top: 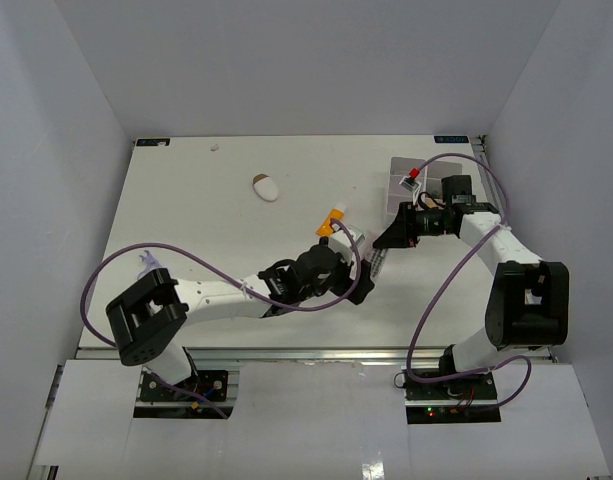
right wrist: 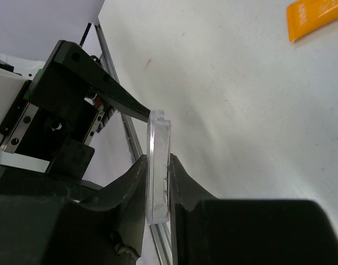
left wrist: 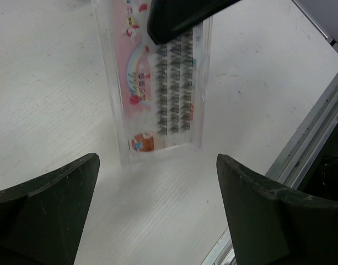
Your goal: Organize the makeup
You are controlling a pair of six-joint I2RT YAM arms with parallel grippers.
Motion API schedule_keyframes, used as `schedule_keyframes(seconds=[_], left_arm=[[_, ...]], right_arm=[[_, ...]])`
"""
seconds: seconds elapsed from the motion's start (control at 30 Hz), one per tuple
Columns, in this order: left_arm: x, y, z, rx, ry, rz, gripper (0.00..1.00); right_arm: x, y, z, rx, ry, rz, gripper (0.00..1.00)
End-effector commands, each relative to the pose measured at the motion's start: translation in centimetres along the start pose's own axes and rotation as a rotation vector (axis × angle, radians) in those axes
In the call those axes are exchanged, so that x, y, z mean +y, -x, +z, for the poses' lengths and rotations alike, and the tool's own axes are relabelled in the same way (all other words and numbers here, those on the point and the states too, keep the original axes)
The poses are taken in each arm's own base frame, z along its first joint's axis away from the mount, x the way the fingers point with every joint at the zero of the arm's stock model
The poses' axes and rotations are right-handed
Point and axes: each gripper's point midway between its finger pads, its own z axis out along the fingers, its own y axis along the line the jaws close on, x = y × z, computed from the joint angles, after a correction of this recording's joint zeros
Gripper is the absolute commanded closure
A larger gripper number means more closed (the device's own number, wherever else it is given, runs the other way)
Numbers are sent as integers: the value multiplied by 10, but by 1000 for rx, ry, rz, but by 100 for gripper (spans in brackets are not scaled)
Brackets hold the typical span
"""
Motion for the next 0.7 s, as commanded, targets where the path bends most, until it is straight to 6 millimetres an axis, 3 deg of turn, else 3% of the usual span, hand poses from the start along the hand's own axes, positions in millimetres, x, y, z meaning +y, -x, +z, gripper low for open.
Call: schedule_keyframes(seconds=[0.0, 0.17, 0.33, 0.5, 0.67], left_arm=[[-8, 47, -28, -93, -2, 3, 2], [2, 64, -66, -117, 40, 26, 2], [29, 66, -112, -94, 154, 64, 2], [63, 53, -155, -68, 285, 98, 2], [87, 42, -188, -115, 362, 74, 2]], right_arm=[[6, 30, -11, -12, -49, -200, 88], [-2, 59, -21, -29, -137, -325, 88], [-17, 94, -37, -46, -301, -521, 88], [-30, 133, -55, -116, -473, -745, 88], [-22, 172, -71, -247, -580, -960, 88]])
